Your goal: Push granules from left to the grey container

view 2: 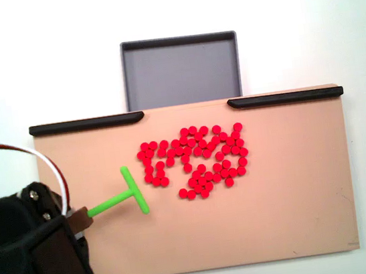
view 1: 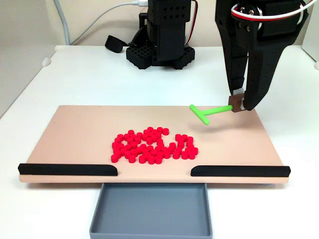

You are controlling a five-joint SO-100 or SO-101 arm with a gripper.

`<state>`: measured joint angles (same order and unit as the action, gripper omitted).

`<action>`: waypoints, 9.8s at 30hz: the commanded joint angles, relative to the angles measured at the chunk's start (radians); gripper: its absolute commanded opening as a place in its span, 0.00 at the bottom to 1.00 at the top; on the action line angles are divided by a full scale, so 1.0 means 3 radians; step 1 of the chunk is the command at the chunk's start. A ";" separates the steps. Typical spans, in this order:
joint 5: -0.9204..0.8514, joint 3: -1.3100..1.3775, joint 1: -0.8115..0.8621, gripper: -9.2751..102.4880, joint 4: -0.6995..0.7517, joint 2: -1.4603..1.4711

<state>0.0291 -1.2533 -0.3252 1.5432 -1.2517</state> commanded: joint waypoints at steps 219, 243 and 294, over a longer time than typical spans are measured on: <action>-0.0460 0.0879 0.0614 0.08 0.0010 0.0931; -0.0706 0.0879 -0.0015 0.08 0.0583 -0.0138; -0.4883 -0.1329 0.1161 0.08 0.0271 -0.1815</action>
<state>-1.4650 -1.6720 0.0153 1.6260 -1.8024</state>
